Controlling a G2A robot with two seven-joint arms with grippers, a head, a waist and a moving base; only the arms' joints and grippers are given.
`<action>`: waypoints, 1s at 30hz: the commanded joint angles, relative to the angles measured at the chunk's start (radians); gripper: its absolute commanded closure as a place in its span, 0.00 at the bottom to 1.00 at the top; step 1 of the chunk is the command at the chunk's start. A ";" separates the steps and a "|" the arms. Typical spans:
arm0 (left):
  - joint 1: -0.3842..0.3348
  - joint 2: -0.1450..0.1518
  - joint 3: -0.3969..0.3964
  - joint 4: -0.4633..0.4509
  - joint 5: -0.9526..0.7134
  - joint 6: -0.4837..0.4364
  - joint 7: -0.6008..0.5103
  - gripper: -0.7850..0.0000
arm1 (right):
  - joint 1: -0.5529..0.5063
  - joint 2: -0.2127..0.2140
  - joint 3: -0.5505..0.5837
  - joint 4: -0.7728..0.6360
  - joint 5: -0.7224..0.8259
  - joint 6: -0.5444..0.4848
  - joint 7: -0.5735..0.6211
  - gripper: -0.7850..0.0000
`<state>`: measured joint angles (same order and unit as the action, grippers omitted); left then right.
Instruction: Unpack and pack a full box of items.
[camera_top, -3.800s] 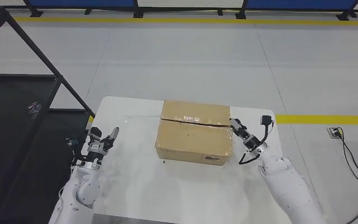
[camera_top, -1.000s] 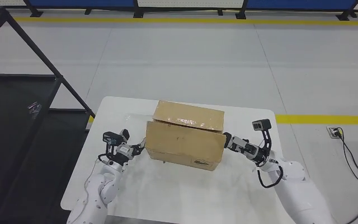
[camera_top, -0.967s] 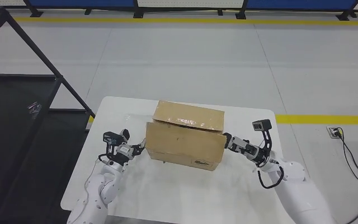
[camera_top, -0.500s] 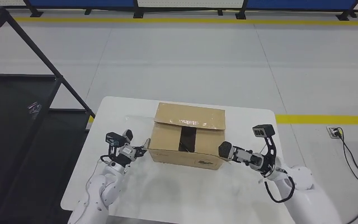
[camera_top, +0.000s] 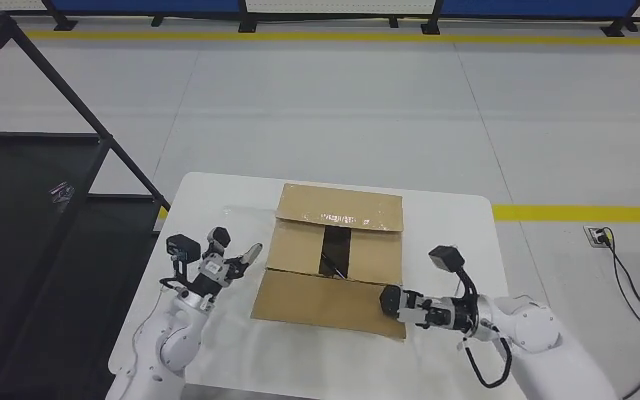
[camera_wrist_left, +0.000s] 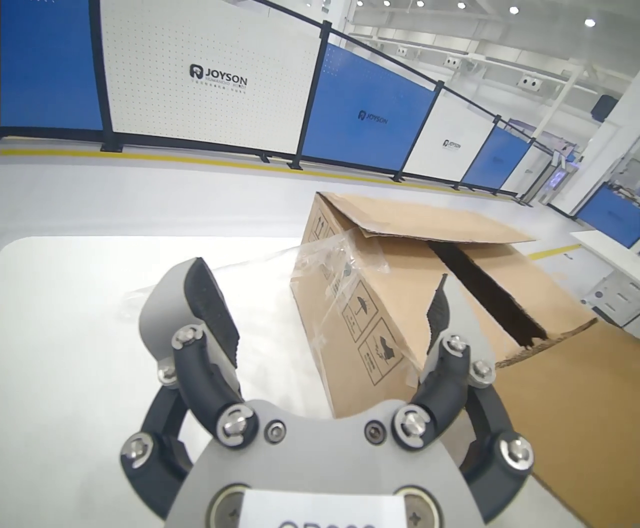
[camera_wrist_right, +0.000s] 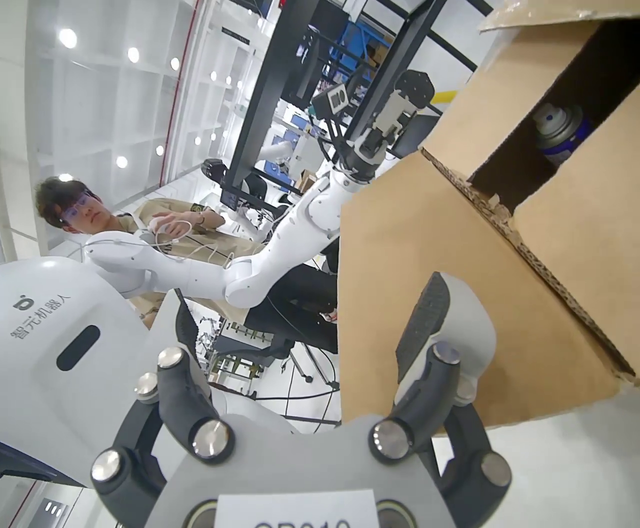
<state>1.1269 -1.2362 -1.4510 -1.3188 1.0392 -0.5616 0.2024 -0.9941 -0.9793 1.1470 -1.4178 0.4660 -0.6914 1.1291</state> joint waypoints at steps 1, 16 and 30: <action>0.016 0.008 -0.016 -0.019 -0.014 -0.069 -0.034 0.00 | 0.010 0.010 -0.025 0.009 -0.018 -0.003 -0.003 0.00; 0.076 0.056 -0.048 -0.070 0.204 -0.325 -0.180 0.00 | 0.110 0.014 -0.129 0.133 0.173 -0.057 -0.057 0.00; 0.063 0.058 -0.021 -0.028 0.256 -0.278 -0.105 0.00 | 0.143 -0.014 -0.119 0.218 0.401 -0.022 -0.174 0.00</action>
<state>1.1897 -1.1778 -1.4721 -1.3471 1.2953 -0.8398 0.0974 -0.8515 -0.9932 1.0284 -1.1994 0.8663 -0.7136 0.9548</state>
